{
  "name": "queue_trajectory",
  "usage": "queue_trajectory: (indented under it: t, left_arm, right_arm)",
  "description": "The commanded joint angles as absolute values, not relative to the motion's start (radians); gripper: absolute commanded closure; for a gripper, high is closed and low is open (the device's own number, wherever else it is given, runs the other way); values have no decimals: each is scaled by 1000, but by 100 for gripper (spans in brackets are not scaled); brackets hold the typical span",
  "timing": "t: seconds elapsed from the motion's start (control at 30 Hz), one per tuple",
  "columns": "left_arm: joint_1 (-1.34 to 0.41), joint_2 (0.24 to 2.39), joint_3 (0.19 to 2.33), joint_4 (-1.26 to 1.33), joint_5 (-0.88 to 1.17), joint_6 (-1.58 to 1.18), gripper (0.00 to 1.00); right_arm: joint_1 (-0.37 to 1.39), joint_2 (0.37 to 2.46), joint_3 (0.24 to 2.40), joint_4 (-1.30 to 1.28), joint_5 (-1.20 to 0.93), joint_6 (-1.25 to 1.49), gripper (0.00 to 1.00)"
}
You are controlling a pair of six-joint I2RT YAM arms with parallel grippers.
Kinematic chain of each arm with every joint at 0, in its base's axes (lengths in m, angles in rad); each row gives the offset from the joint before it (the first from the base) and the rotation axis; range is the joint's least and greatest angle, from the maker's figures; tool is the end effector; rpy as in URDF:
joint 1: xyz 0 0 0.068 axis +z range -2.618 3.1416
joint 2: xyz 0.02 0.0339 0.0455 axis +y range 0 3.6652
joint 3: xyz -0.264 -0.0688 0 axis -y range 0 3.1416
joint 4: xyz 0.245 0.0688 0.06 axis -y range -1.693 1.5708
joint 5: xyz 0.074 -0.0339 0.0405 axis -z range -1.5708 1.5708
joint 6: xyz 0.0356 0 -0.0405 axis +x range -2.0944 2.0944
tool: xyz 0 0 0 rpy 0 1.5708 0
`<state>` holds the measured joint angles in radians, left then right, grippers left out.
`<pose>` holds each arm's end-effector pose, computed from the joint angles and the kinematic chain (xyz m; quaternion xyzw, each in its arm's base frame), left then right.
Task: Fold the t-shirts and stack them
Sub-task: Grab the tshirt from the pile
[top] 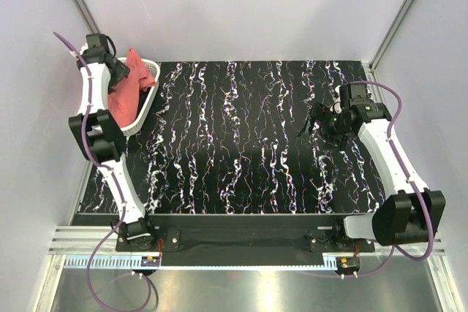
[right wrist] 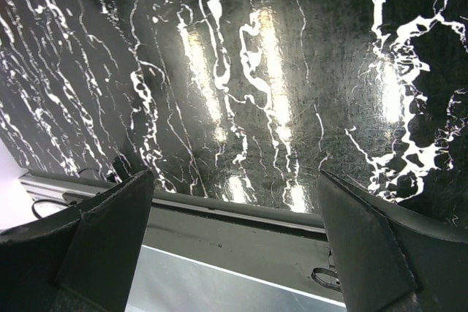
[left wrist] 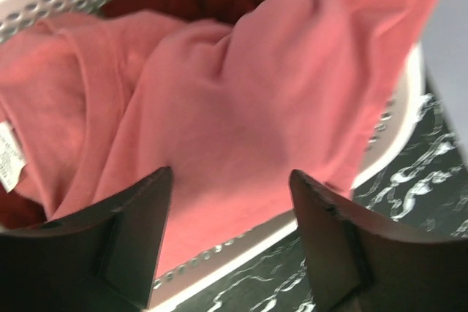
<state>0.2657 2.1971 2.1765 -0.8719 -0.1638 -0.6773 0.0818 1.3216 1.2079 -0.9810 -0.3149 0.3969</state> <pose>0.4707 0.1341 0.2974 -0.4512 0.8250 0.0078 0.3403 0.2528 0.0318 0.3053 0.1141 0.9537 0.2032 0.1901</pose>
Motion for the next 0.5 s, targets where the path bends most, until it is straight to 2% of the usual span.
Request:
queue_trajectory:
  t: [0.0, 0.03, 0.07, 0.1, 0.23, 0.27, 0.4, 0.47]
  left_arm:
    - [255, 2218, 2174, -881, -219, -632, 35]
    - [255, 2232, 2181, -873, -216, -621, 40]
    - [255, 2241, 2200, -864, -210, -617, 54]
    - [255, 2258, 2216, -856, -204, -614, 63]
    - [241, 2238, 2270, -800, -187, -572, 90]
    - [241, 2232, 2272, -787, -180, -568, 100]
    - [221, 2177, 2350, -793, -187, -549, 100]
    - [187, 2079, 2344, -764, -205, -526, 100]
  right_arm:
    - [74, 1332, 1241, -959, -293, 399, 0]
    - [72, 1331, 1238, -953, -293, 402, 0]
    - [74, 1330, 1233, -953, -290, 405, 0]
    - [72, 1327, 1232, -959, -290, 408, 0]
    - [74, 1325, 1226, -969, -295, 411, 0]
    - [74, 1322, 1220, -971, -296, 411, 0]
    - [74, 1296, 1207, -977, -304, 410, 0]
    - [74, 1281, 1192, -979, -313, 407, 0]
